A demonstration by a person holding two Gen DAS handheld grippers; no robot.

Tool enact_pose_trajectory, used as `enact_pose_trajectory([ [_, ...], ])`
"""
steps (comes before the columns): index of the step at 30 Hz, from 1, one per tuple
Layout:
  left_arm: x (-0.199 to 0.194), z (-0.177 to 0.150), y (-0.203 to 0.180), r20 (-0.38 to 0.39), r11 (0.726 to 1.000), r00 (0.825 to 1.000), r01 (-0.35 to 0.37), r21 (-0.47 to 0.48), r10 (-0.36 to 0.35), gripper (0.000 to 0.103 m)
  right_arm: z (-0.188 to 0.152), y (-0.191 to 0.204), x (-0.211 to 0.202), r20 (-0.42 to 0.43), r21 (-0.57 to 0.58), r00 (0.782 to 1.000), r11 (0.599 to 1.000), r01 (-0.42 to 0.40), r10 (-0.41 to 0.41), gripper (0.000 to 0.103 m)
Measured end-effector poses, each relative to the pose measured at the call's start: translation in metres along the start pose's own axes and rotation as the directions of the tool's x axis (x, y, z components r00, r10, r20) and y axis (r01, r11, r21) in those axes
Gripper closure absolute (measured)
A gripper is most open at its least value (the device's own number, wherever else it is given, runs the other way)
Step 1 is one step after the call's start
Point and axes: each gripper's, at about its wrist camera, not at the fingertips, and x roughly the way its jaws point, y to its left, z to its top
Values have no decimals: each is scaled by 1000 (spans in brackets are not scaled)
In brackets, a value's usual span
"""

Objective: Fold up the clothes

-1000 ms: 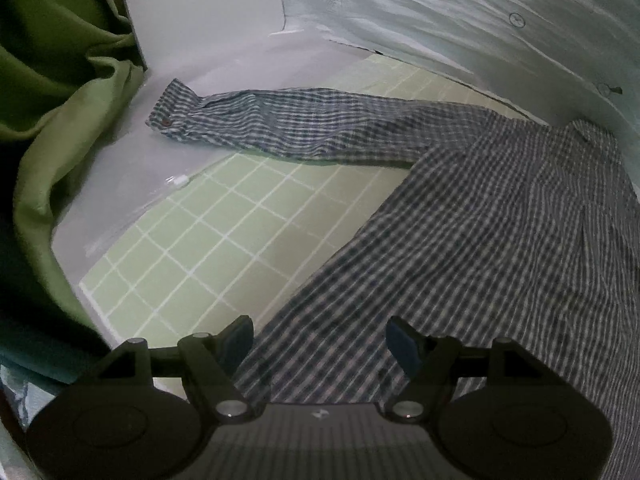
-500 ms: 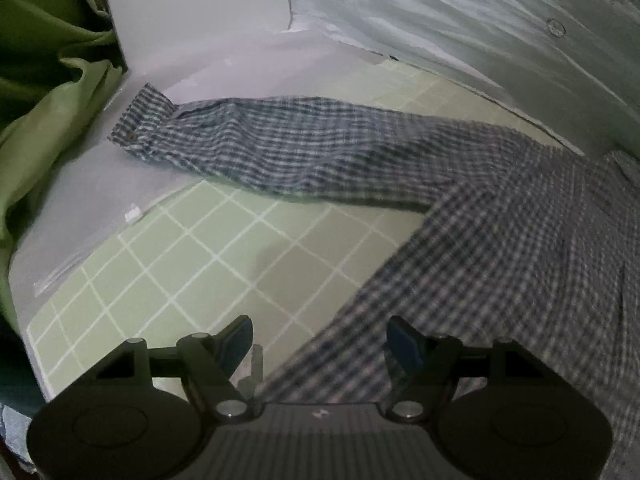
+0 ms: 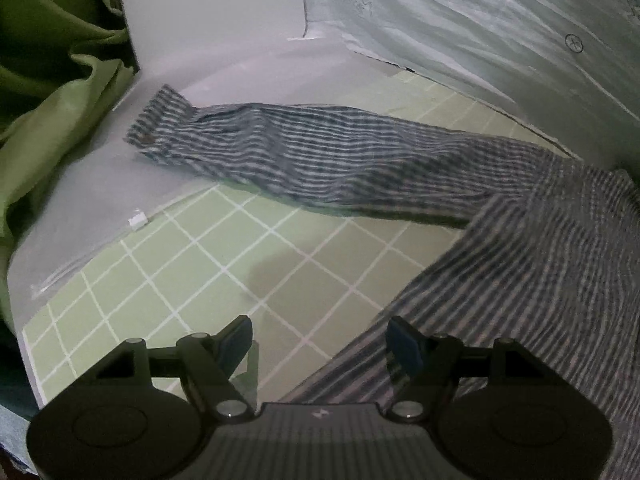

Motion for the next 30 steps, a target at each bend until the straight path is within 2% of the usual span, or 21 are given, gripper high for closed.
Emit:
enact_pose_trajectory([
  [3,-4,-4,4,-5,1000,1000,-7,-6,7,28,7,-3,8,-11,5,1000,1000,9,-9,91],
  [5,-8,-8,9,-11,1000,1000,-6,-8,6,28,6,-6,-1,-10,16,999,999,39,-39,67],
  [6,-11,-9,11,-14,1000,1000,-4,-6,4,28,6,-8,-6,-8,23,998,998,59,-58,45],
  [7,-14,-11,12,-16,1000,1000,-3,-5,3,28,4,-11,-16,2,35,997,997,72,-72,31],
  [10,-25,-16,19,-29,1000,1000,-3,-5,3,27,-15,-17,-66,56,87,993,991,97,-102,18],
  [14,-36,-26,26,-62,1000,998,15,3,-14,27,-72,-12,-146,42,81,993,991,111,-115,17],
  [18,-51,-36,31,-86,999,995,49,19,-47,27,-142,-10,-217,-42,124,997,989,75,-70,16],
  [22,-72,-40,31,-87,995,993,90,53,-85,27,-207,3,-273,-125,136,991,988,70,-53,13],
  [26,-90,-47,32,-89,988,990,122,95,-114,23,-251,7,-324,-170,143,981,983,115,-91,10],
  [28,-94,-51,32,-96,986,989,126,107,-116,23,-265,1,-342,-162,154,981,979,133,-108,8],
  [30,-98,-56,31,-103,984,988,131,119,-119,23,-277,-1,-356,-157,116,981,984,135,-116,7],
])
